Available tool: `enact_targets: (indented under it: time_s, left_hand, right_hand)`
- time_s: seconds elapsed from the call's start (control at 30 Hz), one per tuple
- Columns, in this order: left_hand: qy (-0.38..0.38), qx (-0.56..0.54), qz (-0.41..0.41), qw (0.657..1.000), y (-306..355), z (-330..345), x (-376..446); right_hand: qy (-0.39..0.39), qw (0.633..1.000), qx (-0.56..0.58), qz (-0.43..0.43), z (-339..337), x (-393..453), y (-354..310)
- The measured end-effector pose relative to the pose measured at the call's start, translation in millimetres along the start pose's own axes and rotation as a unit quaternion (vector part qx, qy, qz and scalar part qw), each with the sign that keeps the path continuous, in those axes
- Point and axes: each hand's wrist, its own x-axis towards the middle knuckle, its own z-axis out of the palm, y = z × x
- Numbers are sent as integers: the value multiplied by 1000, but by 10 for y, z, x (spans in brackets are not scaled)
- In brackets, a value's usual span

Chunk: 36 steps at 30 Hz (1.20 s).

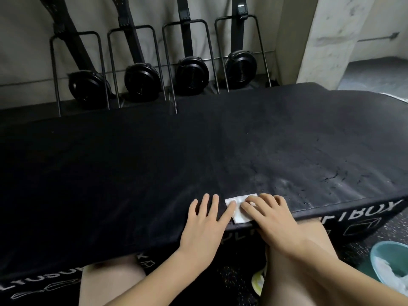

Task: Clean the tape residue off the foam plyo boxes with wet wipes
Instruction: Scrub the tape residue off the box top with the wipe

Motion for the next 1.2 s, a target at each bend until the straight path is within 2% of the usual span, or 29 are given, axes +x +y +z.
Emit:
enact_targets:
  time_s: [0.27, 0.5, 0.63, 0.73, 0.87, 0.97, 1.1, 1.2]
  left_hand:
    - [131, -41, 3, 991, -251, -647, 186]
    - [235, -5, 2, 972, -864, -1467, 168]
    - [228, 0, -31, 973, -1306, -1597, -92]
    - [251, 30, -45, 966, -1579, -1493, -349]
    - [207, 21, -56, 976, -1836, -1015, -693]
    - [134, 22, -48, 990, -1904, -522, -954]
    - [58, 17, -26, 998, -1880, -65, -1155]
    - [4, 0, -45, 999, -1891, 179, -1229]
  right_hand:
    - [99, 995, 31, -9, -376, 519, 92]
    - [192, 979, 55, -27, -847, 1306, -177]
    - [189, 979, 64, -48, -903, 1683, -583]
    - [177, 980, 61, -68, -829, 1820, -911]
    - [129, 985, 69, -88, -554, 1738, -1352]
    - [93, 988, 77, -97, -215, 1458, -1616]
    - [15, 991, 72, -112, 188, 1108, -1792]
    - [-33, 985, 99, -135, 264, 939, -1820]
